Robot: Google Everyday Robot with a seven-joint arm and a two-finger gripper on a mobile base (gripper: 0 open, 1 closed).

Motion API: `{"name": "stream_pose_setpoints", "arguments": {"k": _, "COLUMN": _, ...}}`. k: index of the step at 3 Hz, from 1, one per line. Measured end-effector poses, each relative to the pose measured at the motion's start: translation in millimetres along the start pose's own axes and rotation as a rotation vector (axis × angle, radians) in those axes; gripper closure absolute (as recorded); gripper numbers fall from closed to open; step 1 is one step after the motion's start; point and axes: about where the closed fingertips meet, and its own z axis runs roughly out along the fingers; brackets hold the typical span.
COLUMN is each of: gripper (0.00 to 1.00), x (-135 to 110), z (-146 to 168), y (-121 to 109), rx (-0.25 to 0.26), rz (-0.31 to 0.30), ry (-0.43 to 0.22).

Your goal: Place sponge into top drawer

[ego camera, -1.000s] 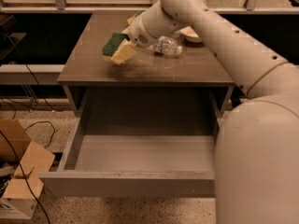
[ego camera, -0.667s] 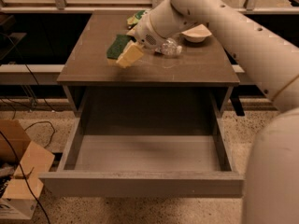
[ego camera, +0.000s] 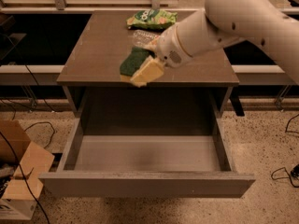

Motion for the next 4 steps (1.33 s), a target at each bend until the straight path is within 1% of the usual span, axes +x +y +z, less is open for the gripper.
{"name": "stream_pose_setpoints", "arguments": {"k": 1, "gripper": 1.00, "x": 29, "z": -19, "y": 46, "rx": 0.023, "rz": 0.121, "ry": 0.007}}
{"name": "stream_pose_setpoints", "arguments": {"k": 2, "gripper": 1.00, "x": 66, "z": -10, "y": 85, "rx": 0.025, "rz": 0.238, "ry": 0.033}}
{"name": "stream_pose_setpoints", "arguments": {"k": 3, "gripper": 1.00, "x": 109, "z": 13, "y": 114, "rx": 0.018, "rz": 0.355, "ry": 0.039}}
{"name": "stream_pose_setpoints", "arguments": {"k": 4, "gripper": 1.00, "x": 156, "z": 37, "y": 127, "rx": 0.024, "rz": 0.464, "ry": 0.014}}
